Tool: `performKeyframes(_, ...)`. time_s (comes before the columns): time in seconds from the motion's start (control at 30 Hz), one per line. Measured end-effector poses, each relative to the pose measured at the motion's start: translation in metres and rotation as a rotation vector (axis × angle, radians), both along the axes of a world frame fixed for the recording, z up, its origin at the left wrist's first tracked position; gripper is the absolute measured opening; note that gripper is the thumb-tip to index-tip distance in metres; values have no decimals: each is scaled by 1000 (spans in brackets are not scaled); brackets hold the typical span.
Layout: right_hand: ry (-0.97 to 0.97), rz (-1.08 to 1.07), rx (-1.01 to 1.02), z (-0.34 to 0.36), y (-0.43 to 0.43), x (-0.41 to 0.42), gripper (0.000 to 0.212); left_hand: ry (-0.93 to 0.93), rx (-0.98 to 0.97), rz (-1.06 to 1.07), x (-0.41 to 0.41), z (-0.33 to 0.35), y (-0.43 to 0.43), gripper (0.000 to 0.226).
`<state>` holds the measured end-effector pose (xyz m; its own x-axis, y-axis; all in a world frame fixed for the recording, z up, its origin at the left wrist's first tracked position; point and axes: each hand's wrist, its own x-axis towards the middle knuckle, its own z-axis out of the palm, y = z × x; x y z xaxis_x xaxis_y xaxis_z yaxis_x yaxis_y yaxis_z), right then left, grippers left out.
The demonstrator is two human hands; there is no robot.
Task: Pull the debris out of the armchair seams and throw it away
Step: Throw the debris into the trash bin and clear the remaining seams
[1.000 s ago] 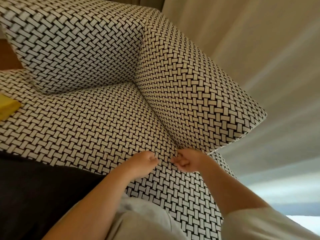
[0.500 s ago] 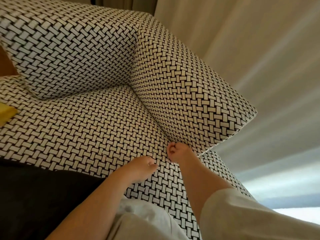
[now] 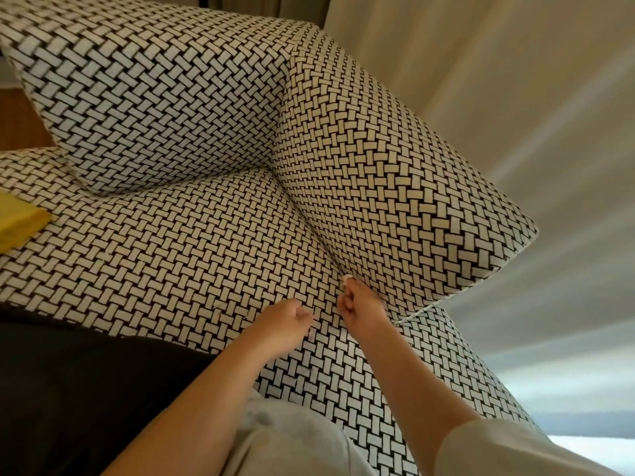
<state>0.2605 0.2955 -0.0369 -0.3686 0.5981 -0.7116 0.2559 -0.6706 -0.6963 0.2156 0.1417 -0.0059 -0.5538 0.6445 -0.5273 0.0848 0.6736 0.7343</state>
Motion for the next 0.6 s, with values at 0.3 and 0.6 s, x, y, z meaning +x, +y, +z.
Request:
performKeyframes(0.3,130,747,364,46,-63,-21,23,-562,455,692,-17,11,2,31)
performKeyframes(0.6,181,1067,1026,68,-125,-95,18,-397,586,969,-65,41,-78,28)
